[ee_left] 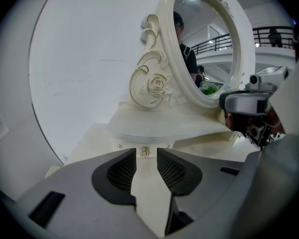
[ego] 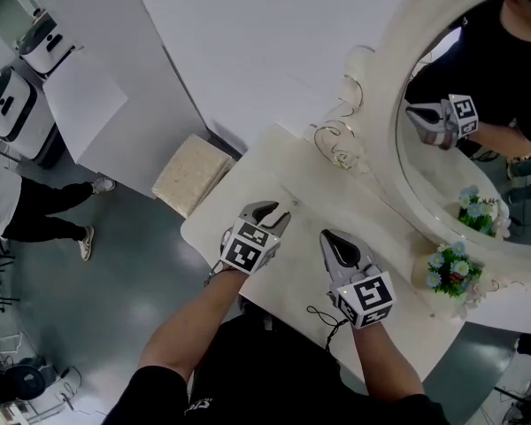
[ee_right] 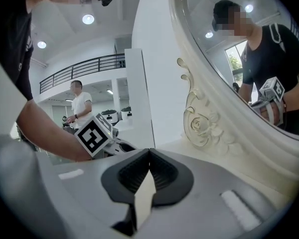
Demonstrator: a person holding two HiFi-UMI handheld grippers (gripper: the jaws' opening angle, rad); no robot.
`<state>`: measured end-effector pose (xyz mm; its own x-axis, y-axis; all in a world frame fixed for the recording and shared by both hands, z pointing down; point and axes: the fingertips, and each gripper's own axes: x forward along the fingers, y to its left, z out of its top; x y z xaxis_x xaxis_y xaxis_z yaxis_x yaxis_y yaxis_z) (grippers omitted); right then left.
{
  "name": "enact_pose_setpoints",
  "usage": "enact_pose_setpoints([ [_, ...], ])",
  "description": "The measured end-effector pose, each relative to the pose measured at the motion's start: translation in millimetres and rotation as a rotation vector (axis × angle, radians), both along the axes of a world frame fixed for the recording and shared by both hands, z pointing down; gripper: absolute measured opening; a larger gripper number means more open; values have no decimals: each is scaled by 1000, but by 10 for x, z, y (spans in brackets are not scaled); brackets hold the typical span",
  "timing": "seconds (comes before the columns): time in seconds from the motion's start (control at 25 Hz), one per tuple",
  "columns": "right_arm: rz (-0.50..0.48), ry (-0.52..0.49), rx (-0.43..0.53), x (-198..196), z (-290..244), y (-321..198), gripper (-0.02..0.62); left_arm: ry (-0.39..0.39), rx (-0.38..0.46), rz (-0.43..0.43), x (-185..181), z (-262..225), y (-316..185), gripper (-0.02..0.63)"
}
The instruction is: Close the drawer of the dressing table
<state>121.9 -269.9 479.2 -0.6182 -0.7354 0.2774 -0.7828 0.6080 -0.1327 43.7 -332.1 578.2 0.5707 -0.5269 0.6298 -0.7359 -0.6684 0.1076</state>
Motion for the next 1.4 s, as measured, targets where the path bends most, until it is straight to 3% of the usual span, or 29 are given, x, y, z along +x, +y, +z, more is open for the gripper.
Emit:
enact_pose_setpoints([
  [0.28, 43, -8, 44, -233, -318, 118, 11, 73, 90, -11, -395, -485, 188, 121],
  [0.88, 231, -48, 145, -401, -1084, 618, 9, 235, 248, 4, -1300, -1532, 620, 89],
  [1.12, 257, -55, 183, -399, -1273, 821, 9, 266, 286, 20, -1425, -1792, 724, 78],
  [1.4, 261, -82, 230, -176, -1492, 908, 9, 261, 336, 3, -1328, -2033, 771, 57],
])
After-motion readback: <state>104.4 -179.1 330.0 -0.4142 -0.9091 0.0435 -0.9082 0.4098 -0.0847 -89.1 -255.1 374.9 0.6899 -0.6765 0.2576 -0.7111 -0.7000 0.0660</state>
